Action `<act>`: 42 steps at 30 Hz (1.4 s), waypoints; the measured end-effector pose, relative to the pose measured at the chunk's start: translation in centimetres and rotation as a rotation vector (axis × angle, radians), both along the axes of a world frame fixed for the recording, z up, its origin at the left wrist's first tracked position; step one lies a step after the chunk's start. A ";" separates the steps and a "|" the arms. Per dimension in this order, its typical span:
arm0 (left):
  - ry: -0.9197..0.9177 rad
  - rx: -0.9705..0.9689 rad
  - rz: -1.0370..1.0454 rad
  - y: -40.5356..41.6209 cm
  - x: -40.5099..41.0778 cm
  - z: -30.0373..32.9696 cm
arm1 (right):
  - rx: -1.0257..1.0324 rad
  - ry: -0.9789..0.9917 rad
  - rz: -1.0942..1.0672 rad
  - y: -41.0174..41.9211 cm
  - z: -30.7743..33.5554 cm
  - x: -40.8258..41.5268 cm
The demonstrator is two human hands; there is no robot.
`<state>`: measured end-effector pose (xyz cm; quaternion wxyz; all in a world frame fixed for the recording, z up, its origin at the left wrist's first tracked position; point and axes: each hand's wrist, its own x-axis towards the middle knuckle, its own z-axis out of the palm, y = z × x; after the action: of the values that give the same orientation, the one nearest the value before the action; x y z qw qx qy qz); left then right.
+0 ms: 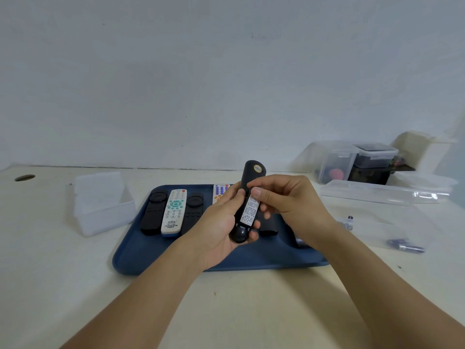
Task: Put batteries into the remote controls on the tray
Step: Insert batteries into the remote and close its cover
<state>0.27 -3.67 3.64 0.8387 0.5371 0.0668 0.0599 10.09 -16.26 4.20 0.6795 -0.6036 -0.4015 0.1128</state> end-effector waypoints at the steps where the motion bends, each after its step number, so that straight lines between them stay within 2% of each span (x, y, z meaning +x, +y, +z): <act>1: 0.003 -0.002 -0.001 0.0 0.0 0.0 | -0.002 0.028 0.009 0.0 0.0 0.1; 5: 0.022 -0.038 0.011 -0.1 0.0 -0.2 | -0.020 0.018 -0.004 0.1 -0.2 -0.1; 11: 0.041 -0.135 0.080 0.2 0.0 -0.2 | -0.132 -0.293 -0.134 0.7 -0.8 -0.5; 15: 0.026 -0.153 0.086 0.4 0.0 -0.4 | -0.164 -0.370 -0.196 0.9 -1.2 -0.8; 22: -0.073 -0.067 0.059 0.6 0.3 -0.2 | -0.093 -0.250 -0.205 0.8 -1.0 -0.5; 25: -0.107 -0.042 0.032 1.1 0.2 0.5 | 0.010 0.079 -0.253 0.2 0.1 0.1; 27: -0.107 0.042 -0.024 1.2 -0.1 0.6 | 0.076 0.313 -0.182 -0.3 0.9 0.5; 29: -0.103 0.071 0.003 0.6 -0.1 0.4 | 0.028 0.383 -0.066 -0.5 1.0 0.4; 33: -0.090 0.033 0.195 0.0 0.6 -0.2 | -0.278 0.062 -0.045 0.3 0.2 -1.5; 37: -0.014 -0.154 0.226 0.6 0.7 0.1 | -0.380 -0.243 -0.039 1.1 -0.6 -3.1; 39: -0.024 -0.180 0.176 0.2 0.5 0.3 | -0.421 -0.296 -0.141 1.5 -1.3 -2.7; 42: -0.043 -0.100 0.167 -0.1 0.5 0.5 | -0.426 -0.170 -0.255 1.5 -1.7 -1.7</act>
<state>0.74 -3.74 4.19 0.8578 0.4857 0.0963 0.1379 8.43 -14.78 2.55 0.5098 -0.7860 -0.3451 0.0574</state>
